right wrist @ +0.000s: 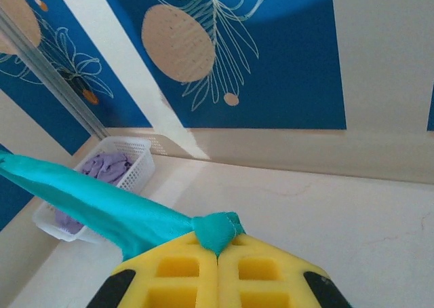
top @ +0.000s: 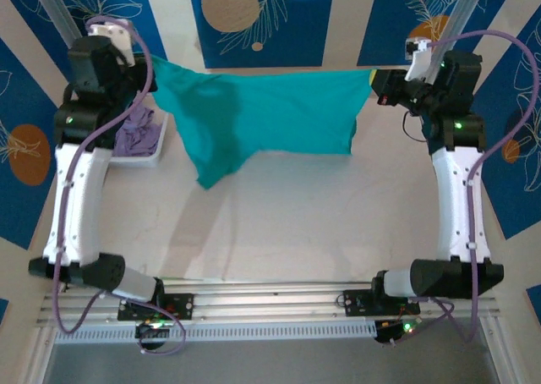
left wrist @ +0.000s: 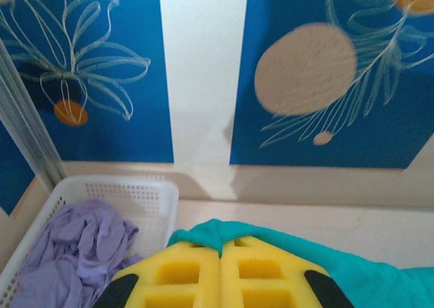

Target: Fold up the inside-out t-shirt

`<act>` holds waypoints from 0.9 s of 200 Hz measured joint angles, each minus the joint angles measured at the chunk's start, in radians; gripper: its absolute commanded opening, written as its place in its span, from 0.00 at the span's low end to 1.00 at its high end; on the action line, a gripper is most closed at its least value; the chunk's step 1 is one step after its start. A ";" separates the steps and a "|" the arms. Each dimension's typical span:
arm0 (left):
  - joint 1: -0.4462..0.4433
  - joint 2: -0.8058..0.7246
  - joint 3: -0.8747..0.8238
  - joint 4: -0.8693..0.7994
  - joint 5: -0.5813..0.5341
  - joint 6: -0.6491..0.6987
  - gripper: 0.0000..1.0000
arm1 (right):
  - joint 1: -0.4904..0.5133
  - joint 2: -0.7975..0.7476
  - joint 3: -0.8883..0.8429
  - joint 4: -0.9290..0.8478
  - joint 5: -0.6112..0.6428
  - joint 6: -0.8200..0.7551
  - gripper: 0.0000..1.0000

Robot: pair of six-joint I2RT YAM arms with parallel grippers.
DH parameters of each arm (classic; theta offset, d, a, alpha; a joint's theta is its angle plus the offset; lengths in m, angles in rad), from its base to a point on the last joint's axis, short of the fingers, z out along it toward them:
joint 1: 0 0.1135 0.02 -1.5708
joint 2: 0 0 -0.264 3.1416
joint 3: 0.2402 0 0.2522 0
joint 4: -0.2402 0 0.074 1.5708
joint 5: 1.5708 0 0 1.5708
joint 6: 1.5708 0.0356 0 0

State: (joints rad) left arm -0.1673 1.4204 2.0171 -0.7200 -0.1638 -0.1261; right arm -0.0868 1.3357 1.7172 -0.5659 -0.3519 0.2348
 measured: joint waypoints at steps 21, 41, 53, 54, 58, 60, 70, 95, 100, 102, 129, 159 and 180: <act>0.001 -0.139 -0.071 0.037 0.027 -0.012 0.00 | 0.000 -0.079 -0.004 -0.027 0.005 -0.004 0.00; 0.002 -0.280 -0.142 0.080 0.057 -0.027 0.00 | 0.000 -0.177 -0.016 -0.045 0.014 -0.008 0.00; 0.002 -0.354 -0.179 0.113 0.070 -0.035 0.00 | 0.000 -0.244 -0.020 -0.056 0.029 -0.011 0.00; 0.002 -0.358 -0.181 0.115 0.071 -0.035 0.00 | 0.000 -0.248 -0.020 -0.056 0.030 -0.011 0.00; 0.002 -0.379 -0.192 0.128 0.074 -0.039 0.00 | 0.000 -0.267 -0.021 -0.057 0.035 -0.011 0.00; 0.002 -0.389 -0.199 0.135 0.077 -0.041 0.00 | 0.000 -0.278 -0.021 -0.057 0.037 -0.011 0.00; 0.002 -0.439 -0.224 0.163 0.085 -0.049 0.00 | 0.000 -0.329 -0.021 -0.057 0.050 -0.012 0.00; 0.002 -0.509 -0.235 0.227 0.092 -0.052 0.00 | 0.000 -0.413 -0.013 -0.055 0.073 -0.020 0.00; 0.002 -0.513 -0.235 0.242 0.092 -0.052 0.00 | 0.000 -0.420 -0.008 -0.055 0.077 -0.021 0.00; 0.002 -0.514 -0.235 0.247 0.092 -0.051 0.00 | 0.000 -0.422 -0.005 -0.055 0.078 -0.023 0.00; 0.002 -0.478 -0.235 0.291 0.089 -0.045 0.00 | 0.000 -0.403 0.003 -0.049 0.093 -0.031 0.00; 0.006 -0.344 -0.254 0.348 0.085 -0.029 0.00 | 0.000 -0.307 -0.018 -0.019 0.124 -0.058 0.00; 0.010 -0.214 -0.323 0.414 0.076 -0.029 0.01 | 0.000 -0.213 -0.101 0.061 0.156 -0.075 0.00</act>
State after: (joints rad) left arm -0.1574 1.2068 1.6943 -0.3058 -0.0875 -0.1547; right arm -0.0864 1.1229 1.6161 -0.5049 -0.1959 0.1600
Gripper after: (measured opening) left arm 0.039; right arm 0.042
